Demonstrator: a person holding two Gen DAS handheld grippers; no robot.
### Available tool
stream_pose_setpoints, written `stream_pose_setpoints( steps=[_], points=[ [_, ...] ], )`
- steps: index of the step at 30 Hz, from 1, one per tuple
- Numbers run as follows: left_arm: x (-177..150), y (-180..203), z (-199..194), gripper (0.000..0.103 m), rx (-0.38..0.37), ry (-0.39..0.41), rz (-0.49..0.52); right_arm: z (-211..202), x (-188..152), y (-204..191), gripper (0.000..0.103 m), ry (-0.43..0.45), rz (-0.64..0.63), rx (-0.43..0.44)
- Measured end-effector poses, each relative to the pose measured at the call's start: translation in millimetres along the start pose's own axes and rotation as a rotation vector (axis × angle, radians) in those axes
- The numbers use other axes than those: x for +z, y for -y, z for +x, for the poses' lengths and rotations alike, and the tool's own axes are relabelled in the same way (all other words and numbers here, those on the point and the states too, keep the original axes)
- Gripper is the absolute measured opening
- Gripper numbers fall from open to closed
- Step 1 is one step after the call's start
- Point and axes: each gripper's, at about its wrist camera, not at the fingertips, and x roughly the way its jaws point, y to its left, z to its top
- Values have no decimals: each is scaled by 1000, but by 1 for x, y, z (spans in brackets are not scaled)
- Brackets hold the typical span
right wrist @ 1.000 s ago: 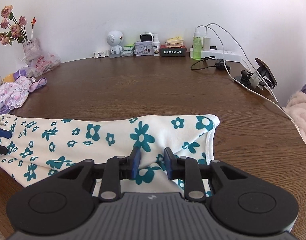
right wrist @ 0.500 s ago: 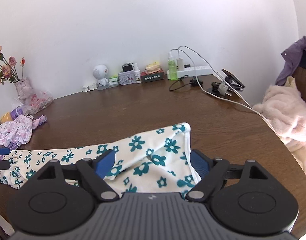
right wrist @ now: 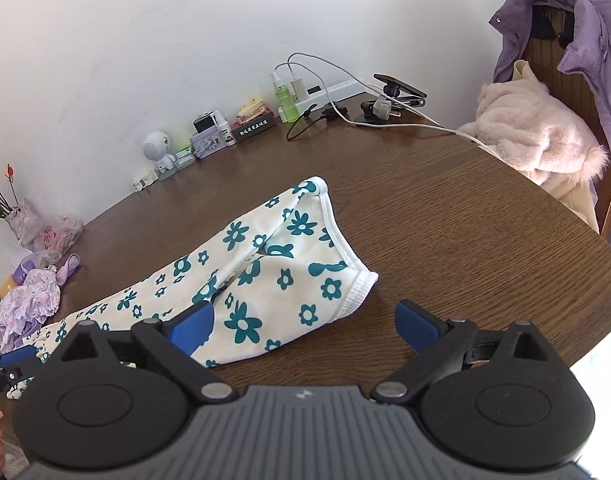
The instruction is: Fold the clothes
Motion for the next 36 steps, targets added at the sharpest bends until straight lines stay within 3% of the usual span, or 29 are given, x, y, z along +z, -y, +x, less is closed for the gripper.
stream_pose_setpoints(
  steps=[6,12,13,16,17,21,26,36],
  points=[
    [-2,12,-1,101,7,0,42,10,-2,-4,102,-28,-2,34],
    [15,29,18,98,-79,10,108,19,-3,3,102,-33,55,64],
    [21,36,25,92,-112,11,138,23,-3,5,102,-36,70,78],
    [41,60,55,49,-217,-18,233,30,-2,6,101,-16,99,102],
    [47,70,67,42,-239,-33,262,32,-1,6,100,-10,110,106],
    [62,110,120,41,-279,-73,359,43,4,12,92,22,175,124],
    [63,134,174,41,-286,-156,351,49,9,27,83,47,253,138],
    [55,126,176,40,-305,-167,310,72,14,19,76,52,258,174]
  ],
)
